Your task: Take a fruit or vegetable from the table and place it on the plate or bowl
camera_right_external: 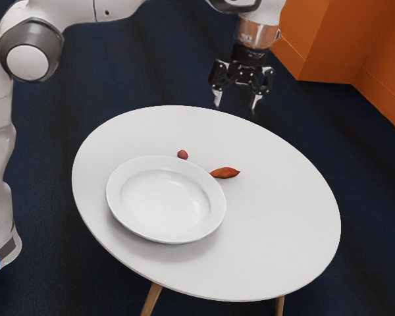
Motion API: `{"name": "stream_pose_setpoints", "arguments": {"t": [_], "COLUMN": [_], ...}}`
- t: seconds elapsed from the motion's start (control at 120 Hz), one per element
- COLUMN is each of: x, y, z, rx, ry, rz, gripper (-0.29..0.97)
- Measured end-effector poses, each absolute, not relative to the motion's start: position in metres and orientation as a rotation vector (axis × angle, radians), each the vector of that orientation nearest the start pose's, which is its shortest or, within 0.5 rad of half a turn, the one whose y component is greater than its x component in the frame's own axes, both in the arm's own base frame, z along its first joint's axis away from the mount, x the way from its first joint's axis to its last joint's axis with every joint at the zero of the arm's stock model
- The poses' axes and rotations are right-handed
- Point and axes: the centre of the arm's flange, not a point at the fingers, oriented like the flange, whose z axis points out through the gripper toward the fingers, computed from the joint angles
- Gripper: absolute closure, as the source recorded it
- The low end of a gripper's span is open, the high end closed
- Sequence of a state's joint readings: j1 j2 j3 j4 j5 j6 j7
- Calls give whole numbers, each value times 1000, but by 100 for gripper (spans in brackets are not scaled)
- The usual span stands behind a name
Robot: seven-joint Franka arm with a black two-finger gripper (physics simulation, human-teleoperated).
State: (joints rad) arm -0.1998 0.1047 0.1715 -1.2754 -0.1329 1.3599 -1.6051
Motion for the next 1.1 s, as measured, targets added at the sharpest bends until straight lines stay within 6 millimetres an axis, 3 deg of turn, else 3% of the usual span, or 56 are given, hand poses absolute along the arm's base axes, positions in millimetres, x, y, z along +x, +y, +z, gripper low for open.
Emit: {"name": "stream_pose_setpoints", "arguments": {"t": [0.175, 0.308, 0.45, 0.492, 0.567, 0.667, 0.858, 0.95, 1.0, 1.1], "x": [560, 557, 577, 590, 616, 631, 643, 645, 645, 649], "y": [-43, -49, 5, 7, -24, -55, -36, 8, 22, 12], "z": [685, 689, 661, 644, 619, 610, 577, 533, 518, 515], "rx": [-2036, -2041, -2126, -2225, -2497, -2783, -2918, -2921, -2936, -2986], "ry": [-2449, -2454, -2345, -2251, -2002, -1677, -1089, -880, -769, -502], "rz": [178, 174, 194, 195, 141, 32, -144, -118, -117, -180], "gripper": [0, 0, 0, 0, 0, 1, 0, 0, 0, 0]}}
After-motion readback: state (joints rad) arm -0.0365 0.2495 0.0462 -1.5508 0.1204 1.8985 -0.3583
